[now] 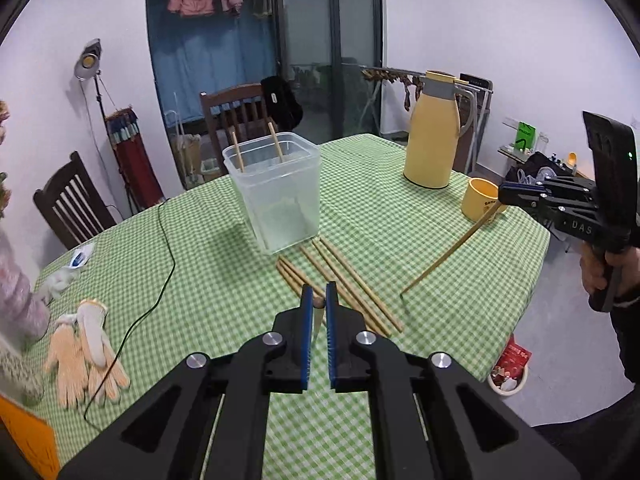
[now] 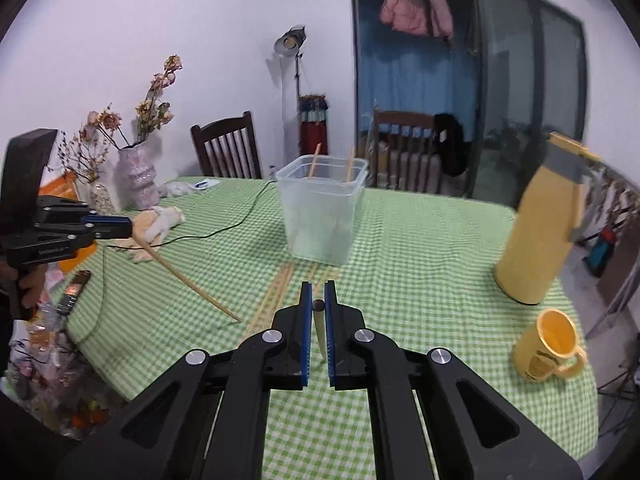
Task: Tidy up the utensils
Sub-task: 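Carry both held chopsticks to the container and lower them in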
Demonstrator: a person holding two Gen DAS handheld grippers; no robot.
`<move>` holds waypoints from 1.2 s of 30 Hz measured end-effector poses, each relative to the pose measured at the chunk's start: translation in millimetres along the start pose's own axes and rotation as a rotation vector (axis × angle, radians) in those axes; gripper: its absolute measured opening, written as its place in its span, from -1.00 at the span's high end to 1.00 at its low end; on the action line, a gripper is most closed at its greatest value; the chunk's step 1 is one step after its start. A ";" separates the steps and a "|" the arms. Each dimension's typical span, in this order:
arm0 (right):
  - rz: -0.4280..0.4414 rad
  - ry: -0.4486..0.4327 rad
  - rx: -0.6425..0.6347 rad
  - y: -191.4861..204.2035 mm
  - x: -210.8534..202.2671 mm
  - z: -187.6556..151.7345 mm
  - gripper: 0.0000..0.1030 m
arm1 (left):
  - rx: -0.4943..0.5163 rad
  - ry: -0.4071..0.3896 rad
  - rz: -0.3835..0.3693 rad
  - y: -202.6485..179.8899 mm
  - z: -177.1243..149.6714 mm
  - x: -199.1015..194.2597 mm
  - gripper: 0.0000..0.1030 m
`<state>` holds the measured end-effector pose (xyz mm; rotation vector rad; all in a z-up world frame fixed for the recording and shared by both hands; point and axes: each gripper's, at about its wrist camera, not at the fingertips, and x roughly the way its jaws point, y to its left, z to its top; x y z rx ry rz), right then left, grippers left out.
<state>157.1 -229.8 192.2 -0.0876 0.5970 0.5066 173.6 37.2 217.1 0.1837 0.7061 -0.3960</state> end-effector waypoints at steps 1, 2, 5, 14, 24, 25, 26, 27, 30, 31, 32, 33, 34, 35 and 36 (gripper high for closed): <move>0.031 0.017 0.008 -3.3 5.0 6.7 0.88 | -0.004 0.013 -0.010 5.4 10.3 5.6 0.93; 0.045 0.038 0.015 -8.1 12.6 16.2 0.88 | -0.009 0.022 -0.019 8.5 17.3 10.8 0.93; 0.071 0.094 0.015 -17.3 30.3 38.5 0.88 | -0.033 0.050 -0.042 21.6 38.1 25.5 0.93; 0.107 0.178 -0.030 -25.6 58.6 76.2 0.88 | 0.006 0.046 -0.074 30.5 68.1 51.3 0.93; 0.096 0.042 -0.088 -31.3 45.7 159.2 0.88 | 0.023 -0.153 -0.039 53.7 150.3 9.0 0.93; 0.086 0.017 -0.103 -30.6 43.1 171.4 0.88 | 0.032 -0.184 -0.028 56.7 167.3 1.8 0.93; 0.076 -0.009 -0.117 -30.0 41.2 186.6 0.88 | 0.036 -0.205 -0.021 57.6 179.2 -3.3 0.93; 0.070 -0.030 -0.124 -29.7 39.8 197.6 0.88 | 0.036 -0.228 -0.009 59.5 191.5 -7.1 0.93; 0.066 -0.092 -0.133 -28.8 42.1 234.1 0.88 | 0.035 -0.282 0.010 66.5 232.7 -10.9 0.93; 0.069 -0.108 -0.135 -28.5 45.9 245.7 0.88 | 0.039 -0.291 0.016 68.4 242.8 -9.3 0.93; 0.075 -0.121 -0.136 -27.6 50.9 256.3 0.88 | 0.033 -0.301 0.019 71.3 254.9 -5.6 0.93; 0.076 -0.131 -0.139 -28.0 55.6 263.5 0.88 | 0.021 -0.306 0.021 75.4 266.5 1.0 0.93; 0.079 -0.137 -0.141 -28.1 62.4 270.2 0.88 | 0.019 -0.305 0.023 77.8 274.3 8.2 0.93; 0.077 -0.139 -0.145 -27.4 74.6 277.4 0.88 | 0.008 -0.306 0.020 81.9 280.4 17.2 0.93; 0.080 -0.137 -0.151 -27.0 85.2 280.7 0.88 | 0.000 -0.302 0.014 83.6 284.1 26.3 0.93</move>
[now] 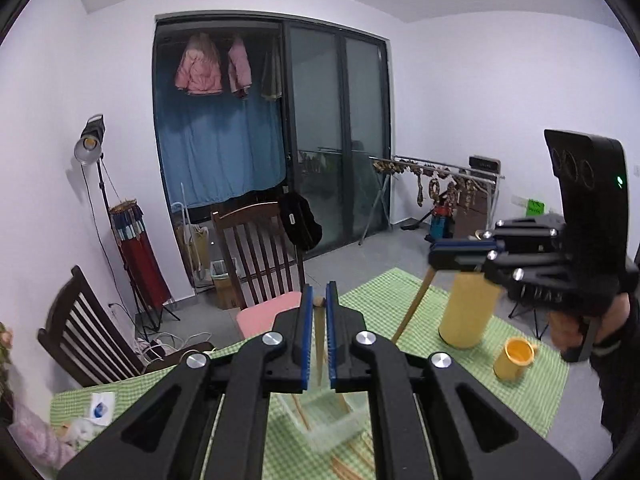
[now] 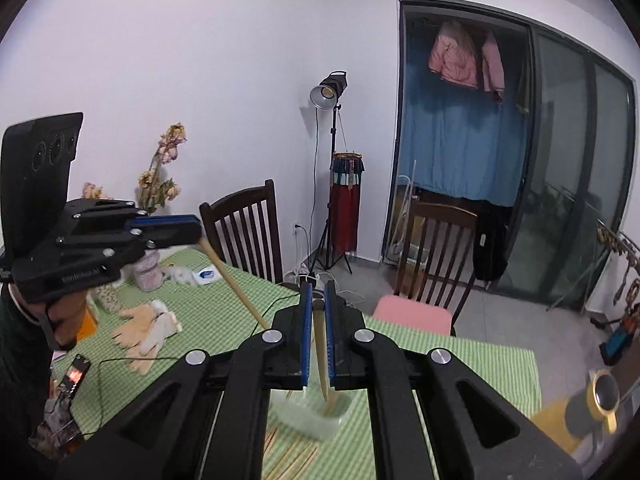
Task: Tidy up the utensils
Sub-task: 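Carry both held chopsticks to the container and lower them in, then open both grippers to release the chopsticks into the container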
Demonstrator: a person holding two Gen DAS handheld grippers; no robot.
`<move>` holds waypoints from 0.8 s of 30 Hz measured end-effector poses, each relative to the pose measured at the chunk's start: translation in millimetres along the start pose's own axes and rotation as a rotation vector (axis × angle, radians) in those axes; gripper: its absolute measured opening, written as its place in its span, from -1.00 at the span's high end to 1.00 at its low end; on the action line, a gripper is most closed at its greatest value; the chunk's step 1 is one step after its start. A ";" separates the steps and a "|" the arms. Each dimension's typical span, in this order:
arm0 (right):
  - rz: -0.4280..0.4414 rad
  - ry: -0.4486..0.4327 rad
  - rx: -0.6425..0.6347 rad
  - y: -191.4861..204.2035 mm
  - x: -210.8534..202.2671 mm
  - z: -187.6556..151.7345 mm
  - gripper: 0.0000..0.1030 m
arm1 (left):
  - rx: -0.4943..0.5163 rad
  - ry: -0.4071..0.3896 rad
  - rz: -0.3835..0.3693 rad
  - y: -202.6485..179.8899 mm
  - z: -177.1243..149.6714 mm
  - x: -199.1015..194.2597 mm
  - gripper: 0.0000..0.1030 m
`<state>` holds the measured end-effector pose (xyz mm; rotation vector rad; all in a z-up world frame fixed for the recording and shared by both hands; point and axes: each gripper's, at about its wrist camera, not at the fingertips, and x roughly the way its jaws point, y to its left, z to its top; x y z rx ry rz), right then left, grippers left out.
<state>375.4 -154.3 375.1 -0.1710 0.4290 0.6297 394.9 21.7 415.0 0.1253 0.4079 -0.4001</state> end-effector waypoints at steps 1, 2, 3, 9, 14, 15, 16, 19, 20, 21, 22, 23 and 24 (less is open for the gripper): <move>0.006 0.006 -0.005 -0.8 11.1 0.8 0.88 | -0.007 0.018 -0.005 3.9 -2.0 18.3 0.93; 0.002 0.018 -0.011 -1.8 22.9 0.3 0.88 | -0.013 0.032 -0.004 7.9 -3.5 32.0 0.93; 0.008 0.041 -0.005 -5.7 44.2 -3.9 0.88 | -0.021 0.050 0.000 11.4 -6.5 46.7 0.93; 0.009 0.142 0.017 -27.0 128.5 -28.7 0.88 | -0.075 0.160 0.009 33.9 -42.3 130.6 0.93; 0.027 0.154 0.015 -35.3 164.7 -43.6 0.88 | -0.005 0.180 0.030 32.3 -73.5 168.3 0.93; 0.026 0.149 0.010 -35.4 167.7 -45.7 0.88 | 0.017 0.179 0.042 30.1 -77.6 173.7 0.93; 0.017 0.147 0.011 -36.9 169.9 -46.7 0.88 | 0.035 0.178 0.047 28.8 -81.7 178.0 0.93; -0.005 0.139 0.000 -38.2 169.3 -44.7 0.88 | 0.030 0.186 0.037 33.4 -91.0 182.9 0.93; -0.027 0.130 -0.026 -37.1 167.8 -45.3 0.88 | 0.023 0.192 0.033 35.3 -94.4 186.3 0.93; -0.042 0.129 -0.038 -35.8 167.2 -47.3 0.88 | 0.018 0.199 0.031 37.1 -98.0 189.6 0.93; -0.052 0.128 -0.041 -37.7 167.9 -50.2 0.88 | 0.015 0.201 0.031 38.9 -100.6 191.8 0.93; -0.059 0.129 -0.043 -38.2 168.8 -53.5 0.88 | 0.015 0.206 0.029 39.5 -105.7 194.6 0.93; -0.065 0.140 -0.040 -41.1 171.6 -60.7 0.88 | 0.017 0.210 0.028 40.0 -109.6 196.9 0.93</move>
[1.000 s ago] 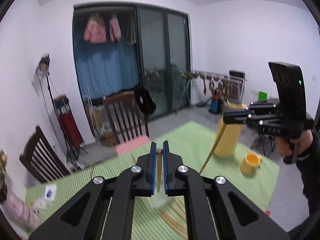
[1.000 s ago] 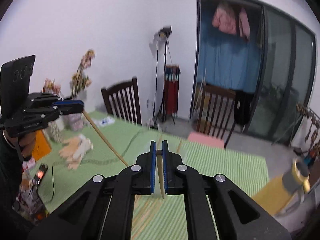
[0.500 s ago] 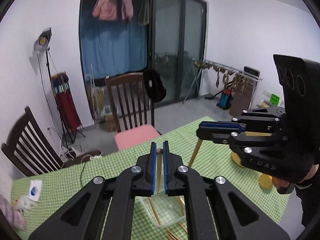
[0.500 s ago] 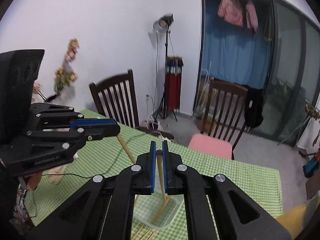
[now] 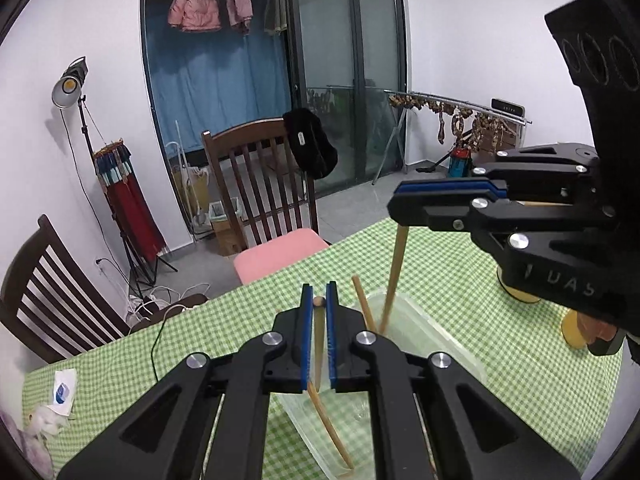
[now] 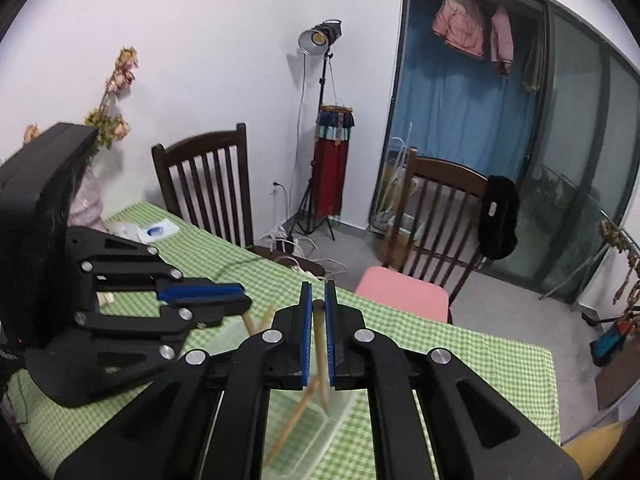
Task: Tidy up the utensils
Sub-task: 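Open both grippers to release the chopsticks into the container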
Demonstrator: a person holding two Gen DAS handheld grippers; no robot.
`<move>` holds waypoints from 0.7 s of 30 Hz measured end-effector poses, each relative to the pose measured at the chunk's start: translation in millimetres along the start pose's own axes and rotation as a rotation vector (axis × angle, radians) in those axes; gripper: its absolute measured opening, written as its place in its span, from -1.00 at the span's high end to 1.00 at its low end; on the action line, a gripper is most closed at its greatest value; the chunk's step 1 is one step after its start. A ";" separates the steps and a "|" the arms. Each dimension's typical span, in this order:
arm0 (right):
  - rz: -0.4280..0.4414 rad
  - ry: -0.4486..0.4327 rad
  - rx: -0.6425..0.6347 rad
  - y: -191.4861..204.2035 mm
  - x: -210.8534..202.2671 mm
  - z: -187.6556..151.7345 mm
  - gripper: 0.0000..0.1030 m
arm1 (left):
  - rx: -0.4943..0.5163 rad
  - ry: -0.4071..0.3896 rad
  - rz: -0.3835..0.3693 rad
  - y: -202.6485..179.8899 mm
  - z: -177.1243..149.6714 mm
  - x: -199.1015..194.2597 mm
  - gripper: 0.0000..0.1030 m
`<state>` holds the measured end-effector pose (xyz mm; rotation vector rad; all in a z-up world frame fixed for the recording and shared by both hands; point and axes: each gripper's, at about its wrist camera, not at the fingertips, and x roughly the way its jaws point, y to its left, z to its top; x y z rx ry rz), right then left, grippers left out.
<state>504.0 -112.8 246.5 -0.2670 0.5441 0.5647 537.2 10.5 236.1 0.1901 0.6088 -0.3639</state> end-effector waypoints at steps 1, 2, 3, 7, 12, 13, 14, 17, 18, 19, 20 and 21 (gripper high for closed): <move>0.003 0.014 0.010 -2.5 4.5 -7.6 0.88 | 0.004 0.005 -0.002 -1.8 -3.4 2.8 0.92; 0.007 0.025 0.014 -3.8 7.3 -12.2 0.88 | 0.016 0.000 0.002 -3.9 -8.1 4.7 0.92; 0.004 0.044 0.017 -4.2 11.3 -19.8 0.88 | 0.023 -0.015 0.007 -5.6 -11.8 3.7 0.92; 0.018 0.086 0.037 -1.8 11.6 -47.4 0.87 | -0.025 0.026 -0.033 -11.3 -28.8 -2.0 0.88; 0.046 0.103 0.056 8.2 -15.9 -62.1 0.18 | -0.037 0.071 -0.064 -19.7 -57.8 -17.0 0.59; 0.046 0.097 0.057 10.6 -23.2 -63.9 0.17 | -0.046 0.076 -0.068 -20.4 -63.3 -22.0 0.58; 0.044 0.095 0.057 12.7 -29.0 -65.1 0.16 | -0.054 0.078 -0.073 -20.3 -66.7 -24.4 0.57; 0.033 0.076 0.067 16.7 -54.3 -67.4 0.03 | -0.096 0.083 -0.110 -19.4 -79.7 -43.9 0.49; 0.021 0.061 0.070 17.5 -65.5 -68.6 0.01 | -0.109 0.081 -0.105 -18.6 -84.0 -52.8 0.49; 0.013 0.050 0.069 18.6 -75.7 -70.4 0.01 | -0.124 0.078 -0.090 -18.1 -89.7 -64.8 0.49; 0.003 0.038 0.071 20.4 -87.9 -73.4 0.01 | -0.135 0.069 -0.084 -18.8 -94.2 -75.4 0.49; -0.003 0.029 0.074 21.9 -98.1 -77.8 0.01 | -0.150 0.050 -0.083 -19.4 -101.2 -91.8 0.49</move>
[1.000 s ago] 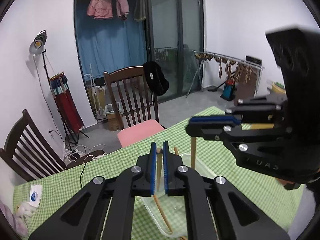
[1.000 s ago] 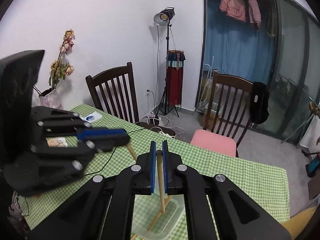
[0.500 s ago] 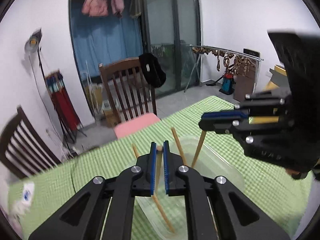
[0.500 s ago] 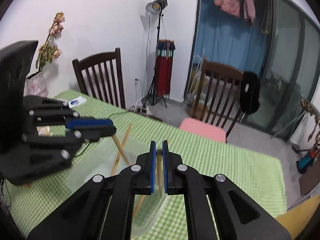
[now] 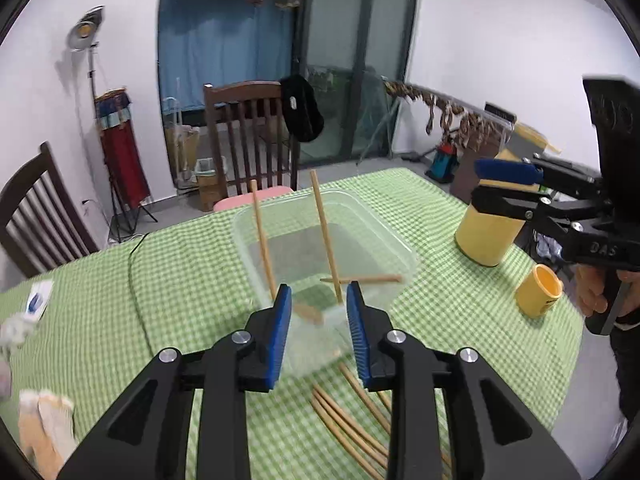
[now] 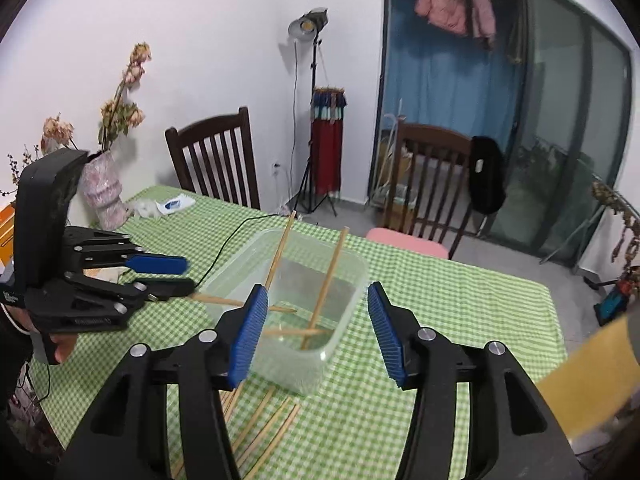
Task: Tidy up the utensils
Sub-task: 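Open both grippers to release the chopsticks into the container, then withdraw both grippers from the container back over the table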
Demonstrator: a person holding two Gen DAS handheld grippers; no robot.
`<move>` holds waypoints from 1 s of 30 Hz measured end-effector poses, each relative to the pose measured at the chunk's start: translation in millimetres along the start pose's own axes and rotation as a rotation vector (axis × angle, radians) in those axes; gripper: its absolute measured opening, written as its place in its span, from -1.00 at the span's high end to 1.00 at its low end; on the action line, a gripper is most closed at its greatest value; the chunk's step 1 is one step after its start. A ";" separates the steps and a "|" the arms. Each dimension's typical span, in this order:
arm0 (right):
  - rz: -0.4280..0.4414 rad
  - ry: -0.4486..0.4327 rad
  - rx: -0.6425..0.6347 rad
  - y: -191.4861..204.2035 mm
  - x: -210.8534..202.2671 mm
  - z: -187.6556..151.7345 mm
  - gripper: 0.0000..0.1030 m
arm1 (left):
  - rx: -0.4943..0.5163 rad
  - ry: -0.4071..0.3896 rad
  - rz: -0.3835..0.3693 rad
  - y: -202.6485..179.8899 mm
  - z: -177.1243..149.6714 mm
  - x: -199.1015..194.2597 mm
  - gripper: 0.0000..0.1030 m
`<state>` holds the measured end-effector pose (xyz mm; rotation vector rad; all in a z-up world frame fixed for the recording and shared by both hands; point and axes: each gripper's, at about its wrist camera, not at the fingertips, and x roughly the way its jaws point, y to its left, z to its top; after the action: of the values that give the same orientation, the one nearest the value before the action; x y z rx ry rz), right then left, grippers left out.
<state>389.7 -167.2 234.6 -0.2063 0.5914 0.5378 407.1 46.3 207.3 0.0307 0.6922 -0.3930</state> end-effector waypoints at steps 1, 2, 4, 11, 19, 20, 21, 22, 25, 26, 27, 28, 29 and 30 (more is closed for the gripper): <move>-0.002 -0.010 0.003 2.3 -12.2 -6.9 0.01 | -0.020 -0.024 0.008 -1.3 -9.5 -16.2 0.46; 0.000 -0.015 0.006 4.5 -19.6 -13.4 -0.02 | -0.032 -0.043 0.014 -3.2 -17.3 -28.8 0.42; 0.010 -0.024 0.012 10.8 -38.5 -32.6 -0.07 | -0.062 -0.093 0.025 -10.1 -45.1 -59.6 0.34; 0.030 -0.047 0.023 52.6 -86.2 -114.0 -0.23 | -0.159 -0.168 0.040 -42.3 -147.0 -122.3 0.20; 0.030 -0.007 0.087 95.3 -96.8 -212.3 -0.33 | -0.195 -0.125 0.131 -81.9 -260.2 -118.8 0.01; 0.020 0.003 0.100 99.2 -96.1 -220.6 -0.34 | -0.201 -0.120 0.134 -86.0 -271.2 -118.7 0.01; 0.002 0.019 0.114 104.1 -94.9 -233.7 -0.35 | -0.213 -0.121 0.134 -89.5 -283.5 -120.2 0.01; -0.013 0.030 0.121 109.0 -94.3 -244.1 -0.36 | -0.222 -0.122 0.134 -91.8 -290.1 -119.9 0.01; -0.066 0.045 0.119 125.0 -96.9 -272.8 -0.41 | -0.268 -0.136 0.135 -99.1 -320.7 -124.8 0.01; -0.094 0.045 0.116 130.9 -98.5 -282.8 -0.41 | -0.269 -0.144 0.138 -100.9 -324.4 -124.2 0.01; -0.113 0.044 0.115 135.9 -99.9 -291.6 -0.41 | -0.268 -0.154 0.148 -104.3 -330.7 -125.5 0.01; -0.125 0.044 0.121 139.7 -101.1 -298.7 -0.41 | -0.264 -0.160 0.152 -107.0 -335.5 -124.6 0.00; -0.135 0.047 0.129 141.5 -102.0 -305.4 -0.41 | -0.247 -0.164 0.155 -113.3 -343.3 -125.9 -0.01; -0.146 0.056 0.141 146.8 -103.4 -314.7 -0.41 | -0.232 -0.165 0.170 -118.4 -349.8 -127.0 -0.01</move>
<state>89.6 -192.1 33.1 -0.1303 0.6610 0.3487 59.9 34.9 28.7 -0.1604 0.5638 -0.1485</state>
